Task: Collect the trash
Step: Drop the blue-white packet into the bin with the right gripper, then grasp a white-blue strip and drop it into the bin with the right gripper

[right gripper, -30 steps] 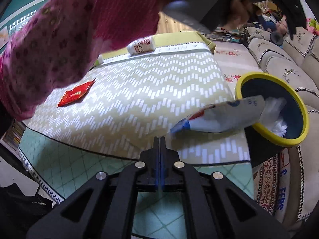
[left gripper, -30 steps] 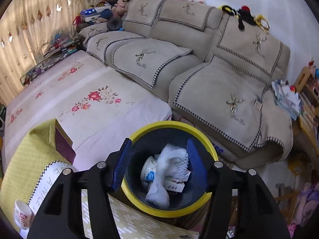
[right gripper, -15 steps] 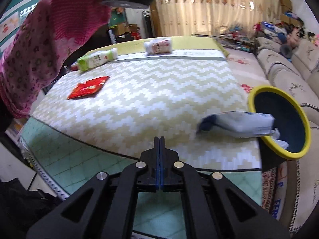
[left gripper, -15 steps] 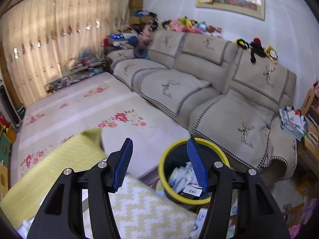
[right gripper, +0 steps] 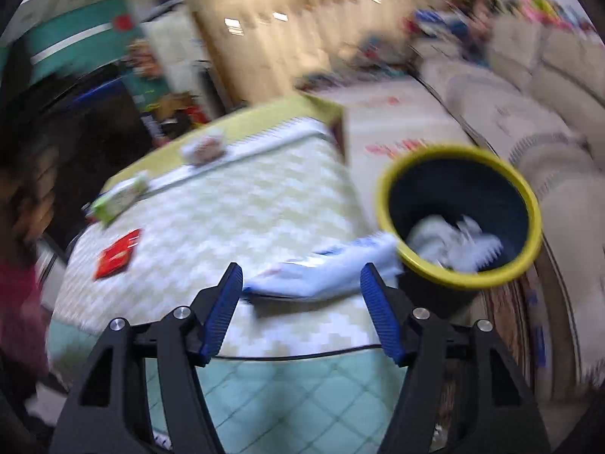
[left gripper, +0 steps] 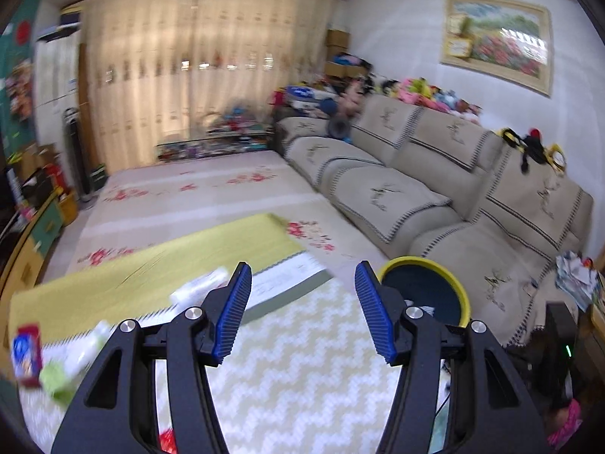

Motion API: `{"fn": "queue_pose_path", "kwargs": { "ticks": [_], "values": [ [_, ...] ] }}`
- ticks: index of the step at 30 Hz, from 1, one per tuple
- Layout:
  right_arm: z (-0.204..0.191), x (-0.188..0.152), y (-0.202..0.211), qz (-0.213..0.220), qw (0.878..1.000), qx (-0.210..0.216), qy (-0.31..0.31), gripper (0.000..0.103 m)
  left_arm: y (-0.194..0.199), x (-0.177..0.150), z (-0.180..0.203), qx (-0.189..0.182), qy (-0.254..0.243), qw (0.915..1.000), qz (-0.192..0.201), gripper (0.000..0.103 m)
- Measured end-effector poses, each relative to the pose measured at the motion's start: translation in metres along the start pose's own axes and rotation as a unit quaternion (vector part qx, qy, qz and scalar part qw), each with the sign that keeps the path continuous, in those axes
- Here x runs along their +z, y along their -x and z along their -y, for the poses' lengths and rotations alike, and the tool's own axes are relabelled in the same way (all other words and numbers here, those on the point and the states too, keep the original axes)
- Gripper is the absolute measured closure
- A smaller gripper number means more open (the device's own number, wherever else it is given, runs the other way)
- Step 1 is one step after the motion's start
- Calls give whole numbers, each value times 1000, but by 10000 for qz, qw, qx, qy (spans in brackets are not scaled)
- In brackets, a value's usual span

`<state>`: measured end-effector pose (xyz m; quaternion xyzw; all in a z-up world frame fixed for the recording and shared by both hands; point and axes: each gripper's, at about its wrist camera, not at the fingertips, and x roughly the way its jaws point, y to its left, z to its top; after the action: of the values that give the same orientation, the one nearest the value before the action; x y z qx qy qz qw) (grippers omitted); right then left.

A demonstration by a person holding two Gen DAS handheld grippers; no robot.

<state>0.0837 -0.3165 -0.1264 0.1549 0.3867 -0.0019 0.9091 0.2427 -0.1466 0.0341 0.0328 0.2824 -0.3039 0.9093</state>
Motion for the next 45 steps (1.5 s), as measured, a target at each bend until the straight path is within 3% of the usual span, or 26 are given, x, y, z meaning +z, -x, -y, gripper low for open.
{"fn": "queue_pose_path", "kwargs": {
  "ticks": [4, 11, 19, 21, 23, 24, 25, 26, 36, 45],
  "values": [
    [18, -1, -18, -402, 9975, 100, -576, 41, 24, -32, -27, 216, 168, 9996, -80, 46],
    [26, 7, -34, -466, 9938, 104, -1008, 37, 36, -61, -45, 169, 294, 9991, -248, 46],
    [-8, 26, -60, -498, 9978, -263, -362, 37, 28, -57, -28, 74, 286, 9991, -301, 46],
    [-19, 27, -66, -489, 9983, -304, -133, 43, 24, -54, -24, 72, 284, 9990, -326, 46],
    [-26, 28, -75, -533, 9981, -320, 1, 57, 20, -52, -22, 65, 300, 9989, -353, 46],
    [-27, 28, -78, -559, 9979, -316, 12, 73, 19, -53, -22, 62, 306, 9989, -360, 46],
    [-28, 28, -82, -598, 9977, -307, 28, 82, 18, -53, -22, 58, 306, 9988, -372, 46],
    [-29, 29, -82, -555, 9980, -303, 66, 85, 19, -53, -21, 56, 300, 9988, -382, 46],
    [-32, 32, -60, -241, 9995, -129, 143, 87, 16, -59, -22, 6, 341, 9986, -405, 45],
    [12, 47, -56, -100, 9982, -571, -135, 87, 19, -66, -20, 76, 402, 9982, -449, 43]
  ]
}}
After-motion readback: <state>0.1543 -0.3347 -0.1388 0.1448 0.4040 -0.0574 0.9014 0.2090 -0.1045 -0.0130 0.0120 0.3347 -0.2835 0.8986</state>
